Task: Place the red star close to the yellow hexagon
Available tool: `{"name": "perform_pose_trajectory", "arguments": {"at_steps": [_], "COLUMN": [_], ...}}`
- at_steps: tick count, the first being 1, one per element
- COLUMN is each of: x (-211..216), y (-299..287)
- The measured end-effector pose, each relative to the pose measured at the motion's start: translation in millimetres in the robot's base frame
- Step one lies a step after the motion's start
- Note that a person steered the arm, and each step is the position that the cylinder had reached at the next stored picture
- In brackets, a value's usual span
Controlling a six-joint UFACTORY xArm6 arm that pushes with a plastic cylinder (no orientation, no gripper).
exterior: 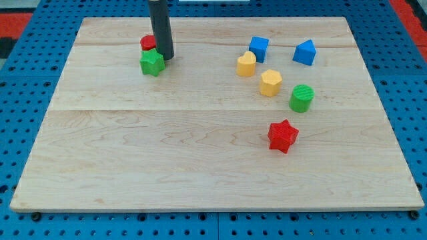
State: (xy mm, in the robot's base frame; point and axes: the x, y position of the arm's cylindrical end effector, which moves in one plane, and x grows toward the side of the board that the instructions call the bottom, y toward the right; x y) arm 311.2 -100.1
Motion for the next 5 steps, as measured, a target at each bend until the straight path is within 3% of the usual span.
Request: {"name": "perform_pose_trajectory", "arguments": {"at_steps": [1,5], "x": [-0.8,116.0], "y": [28.1,217.8]}}
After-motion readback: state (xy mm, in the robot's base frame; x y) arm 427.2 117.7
